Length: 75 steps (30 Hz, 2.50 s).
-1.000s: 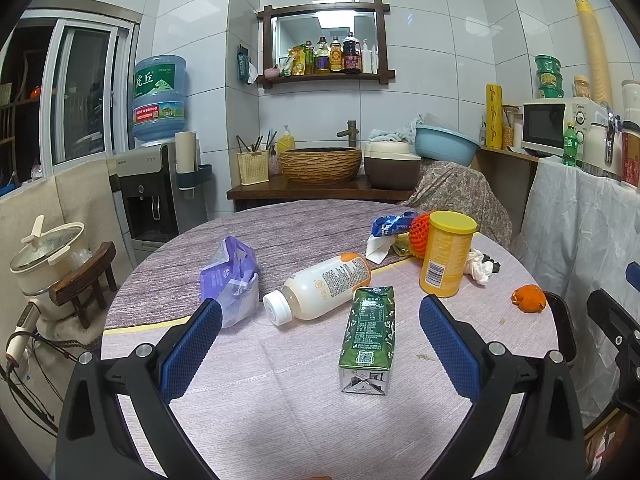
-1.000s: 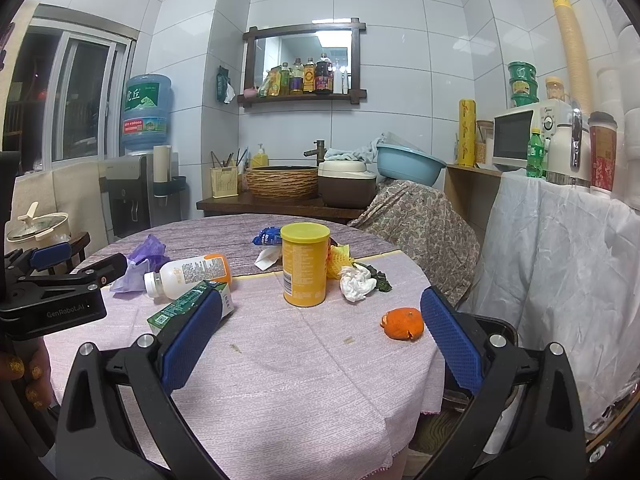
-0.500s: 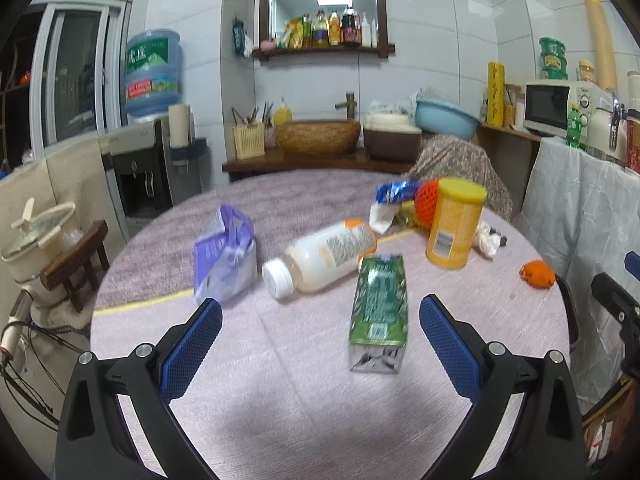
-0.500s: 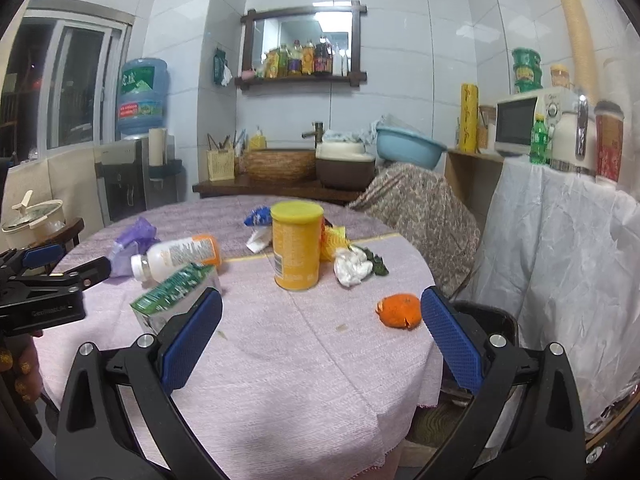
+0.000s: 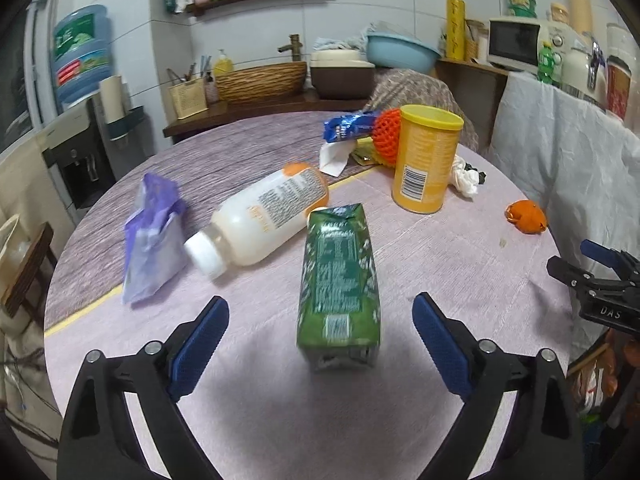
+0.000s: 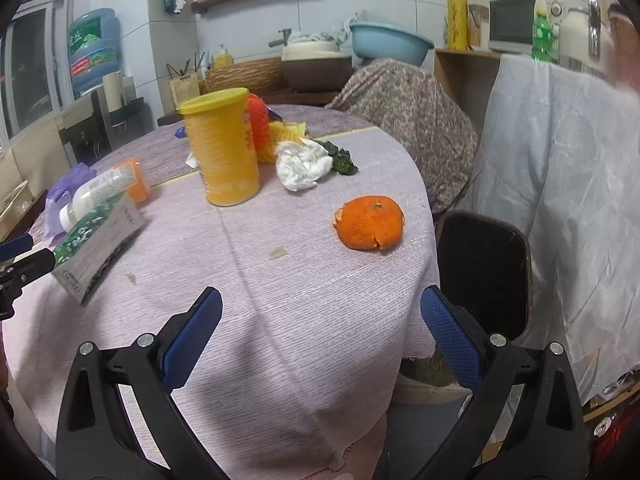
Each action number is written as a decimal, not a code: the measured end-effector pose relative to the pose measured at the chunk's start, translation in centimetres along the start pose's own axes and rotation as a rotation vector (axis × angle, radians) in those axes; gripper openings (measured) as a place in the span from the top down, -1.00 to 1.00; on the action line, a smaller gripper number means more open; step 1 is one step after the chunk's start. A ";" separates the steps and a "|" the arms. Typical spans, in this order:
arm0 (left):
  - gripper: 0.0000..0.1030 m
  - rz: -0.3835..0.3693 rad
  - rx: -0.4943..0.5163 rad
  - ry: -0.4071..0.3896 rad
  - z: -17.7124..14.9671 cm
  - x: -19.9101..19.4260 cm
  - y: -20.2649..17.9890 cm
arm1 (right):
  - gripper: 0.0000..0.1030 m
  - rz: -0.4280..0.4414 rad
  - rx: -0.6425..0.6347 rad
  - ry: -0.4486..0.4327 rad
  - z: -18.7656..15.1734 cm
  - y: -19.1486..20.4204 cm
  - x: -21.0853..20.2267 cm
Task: Collect trash
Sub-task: 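Grasp the green milk carton with the left tool while the right tool grasps the orange, then carry the carton and orange to the black bin and release both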
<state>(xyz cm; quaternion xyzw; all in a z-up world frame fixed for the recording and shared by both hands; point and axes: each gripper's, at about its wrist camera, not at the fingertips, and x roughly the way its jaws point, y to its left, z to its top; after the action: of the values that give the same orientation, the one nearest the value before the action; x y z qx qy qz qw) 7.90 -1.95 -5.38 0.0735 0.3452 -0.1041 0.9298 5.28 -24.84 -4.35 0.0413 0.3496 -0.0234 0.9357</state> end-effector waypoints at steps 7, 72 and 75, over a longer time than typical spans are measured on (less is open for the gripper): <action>-0.48 -0.033 0.031 0.130 2.3 3.8 0.2 | -0.91 -0.002 -0.004 0.079 2.8 -2.6 4.7; 0.05 -0.546 0.191 0.249 12.2 14.7 -33.5 | -0.08 -0.194 0.310 0.242 -2.7 -25.5 17.1; 0.05 -0.537 0.188 0.283 12.2 16.8 -35.5 | -0.15 -0.212 0.317 0.204 -3.1 -26.2 15.5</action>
<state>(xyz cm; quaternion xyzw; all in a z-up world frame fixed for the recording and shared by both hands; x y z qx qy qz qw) 19.24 -41.27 -9.58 0.0793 0.4671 -0.3662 0.8009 13.06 -50.85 -18.42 0.1529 0.4367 -0.1719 0.8697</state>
